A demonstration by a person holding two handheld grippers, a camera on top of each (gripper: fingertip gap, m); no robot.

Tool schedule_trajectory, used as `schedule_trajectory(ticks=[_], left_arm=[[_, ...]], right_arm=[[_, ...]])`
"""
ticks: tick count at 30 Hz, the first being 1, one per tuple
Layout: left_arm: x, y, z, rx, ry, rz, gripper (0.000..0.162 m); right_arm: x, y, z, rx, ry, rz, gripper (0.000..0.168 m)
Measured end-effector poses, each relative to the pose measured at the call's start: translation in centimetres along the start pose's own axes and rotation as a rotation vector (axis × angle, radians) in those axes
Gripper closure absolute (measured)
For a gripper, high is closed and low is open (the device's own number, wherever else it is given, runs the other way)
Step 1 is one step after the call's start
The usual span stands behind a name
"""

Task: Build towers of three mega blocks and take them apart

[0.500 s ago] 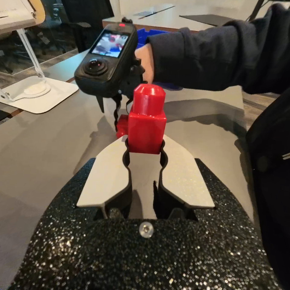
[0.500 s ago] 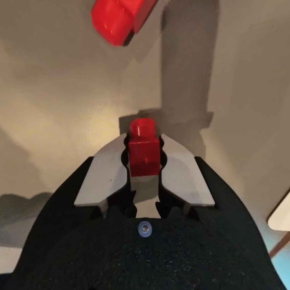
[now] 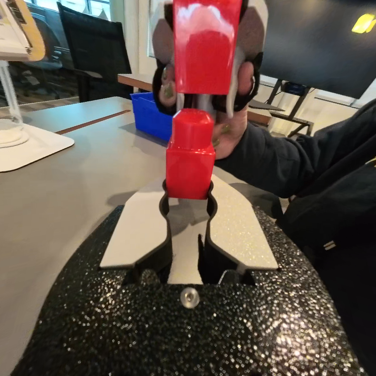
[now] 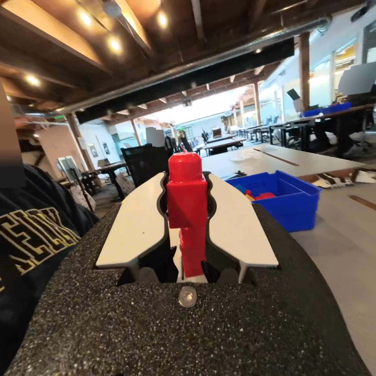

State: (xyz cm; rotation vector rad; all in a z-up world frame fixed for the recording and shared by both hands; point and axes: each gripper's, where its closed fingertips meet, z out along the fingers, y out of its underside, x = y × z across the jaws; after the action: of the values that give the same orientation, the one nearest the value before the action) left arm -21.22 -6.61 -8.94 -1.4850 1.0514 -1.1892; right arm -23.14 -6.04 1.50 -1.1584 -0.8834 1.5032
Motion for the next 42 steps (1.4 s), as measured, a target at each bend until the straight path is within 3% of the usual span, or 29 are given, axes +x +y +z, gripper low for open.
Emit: schedule_trajectory(ticks=[12, 21, 24, 29, 32, 36, 40, 42], left_arm=[[2.0, -2.1, 0.6, 0.086, 0.058, 0.081, 0.128], [2.5, -1.3, 0.2, 0.077, 0.028, 0.107, 0.128], [1.4, -2.3, -2.8, 0.072, -0.11, 0.135, 0.128], [-0.3, -2.7, -8.8, 0.02, -0.359, 0.17, 0.128], [-0.5, -2.1, -10.2, 0.018, -0.397, 0.151, 0.128], [-0.4, -1.4, -10.6, 0.037, -0.41, 0.121, 0.127], [-0.4, -1.1, -10.7, 0.029, -0.423, 0.133, 0.127], [-0.4, -1.0, -10.7, 0.028, -0.419, 0.132, 0.127]], right_arm=[[-2.0, 1.5, 0.3, -0.048, -0.06, -0.165, 0.132], [-2.4, 2.3, 0.3, -0.061, -0.098, -0.182, 0.132], [0.4, 2.4, -0.8, -0.062, -0.002, -0.068, 0.091], [6.5, 10.9, -2.7, -0.436, 0.375, -0.059, 0.101], [8.1, 14.5, -2.5, -0.63, 0.456, -0.026, 0.11], [8.9, 19.2, -3.0, -0.979, 0.53, 0.107, 0.1], [9.1, 20.8, -3.0, -1.028, 0.62, 0.01, 0.115], [9.5, 21.3, -2.7, -1.027, 0.632, -0.01, 0.114]])
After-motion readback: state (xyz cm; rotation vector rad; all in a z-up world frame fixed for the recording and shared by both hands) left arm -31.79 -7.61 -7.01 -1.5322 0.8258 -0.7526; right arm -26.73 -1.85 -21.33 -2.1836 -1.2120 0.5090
